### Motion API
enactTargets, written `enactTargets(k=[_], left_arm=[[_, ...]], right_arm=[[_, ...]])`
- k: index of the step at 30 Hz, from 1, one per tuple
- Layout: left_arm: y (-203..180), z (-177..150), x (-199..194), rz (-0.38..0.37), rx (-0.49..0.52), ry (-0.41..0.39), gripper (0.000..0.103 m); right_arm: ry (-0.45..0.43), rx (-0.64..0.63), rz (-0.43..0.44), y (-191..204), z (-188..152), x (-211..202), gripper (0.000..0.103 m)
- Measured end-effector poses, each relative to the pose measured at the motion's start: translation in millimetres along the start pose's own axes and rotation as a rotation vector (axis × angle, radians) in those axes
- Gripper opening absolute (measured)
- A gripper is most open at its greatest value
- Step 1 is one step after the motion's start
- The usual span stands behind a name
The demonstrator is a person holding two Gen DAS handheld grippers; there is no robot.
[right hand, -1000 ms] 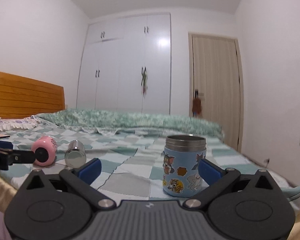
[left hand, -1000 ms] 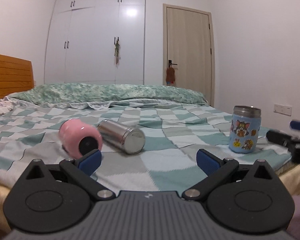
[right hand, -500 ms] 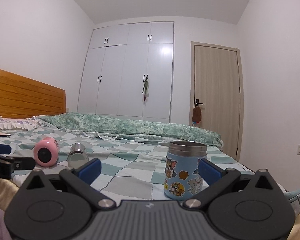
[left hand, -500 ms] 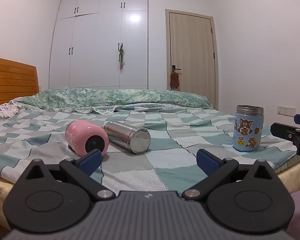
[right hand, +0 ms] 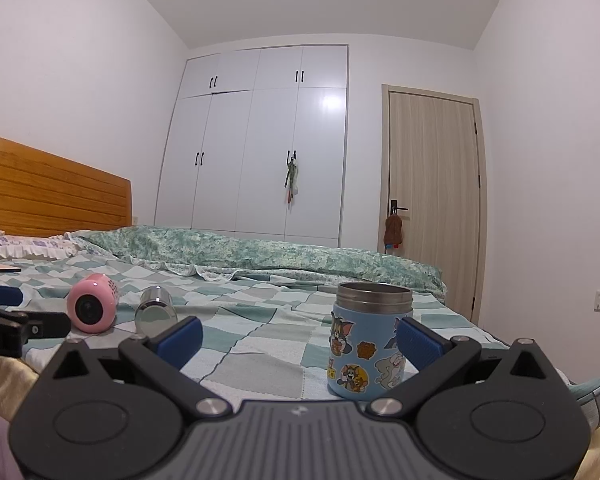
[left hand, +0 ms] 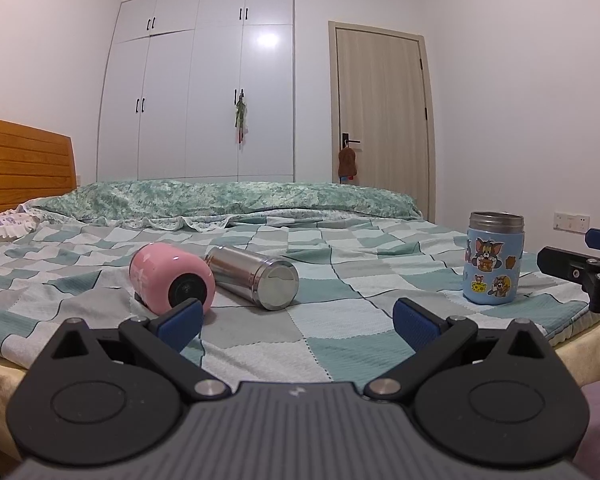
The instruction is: Flip cup upright
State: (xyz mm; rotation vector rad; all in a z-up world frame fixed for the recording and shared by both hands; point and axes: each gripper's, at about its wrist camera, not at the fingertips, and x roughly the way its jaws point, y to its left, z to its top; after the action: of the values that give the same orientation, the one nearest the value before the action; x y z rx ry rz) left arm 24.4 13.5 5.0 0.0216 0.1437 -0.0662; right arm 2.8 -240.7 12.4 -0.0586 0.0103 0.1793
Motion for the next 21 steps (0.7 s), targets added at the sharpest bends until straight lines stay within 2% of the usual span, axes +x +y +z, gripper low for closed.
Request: enactTargets(k=[21], left_arm=[[-1.2,0.6,-0.7,-0.005,0.008,-0.002,0.103]], right_arm=[[0.003,-0.004,-0.001,-0.1,-1.7,1.9,0.103]])
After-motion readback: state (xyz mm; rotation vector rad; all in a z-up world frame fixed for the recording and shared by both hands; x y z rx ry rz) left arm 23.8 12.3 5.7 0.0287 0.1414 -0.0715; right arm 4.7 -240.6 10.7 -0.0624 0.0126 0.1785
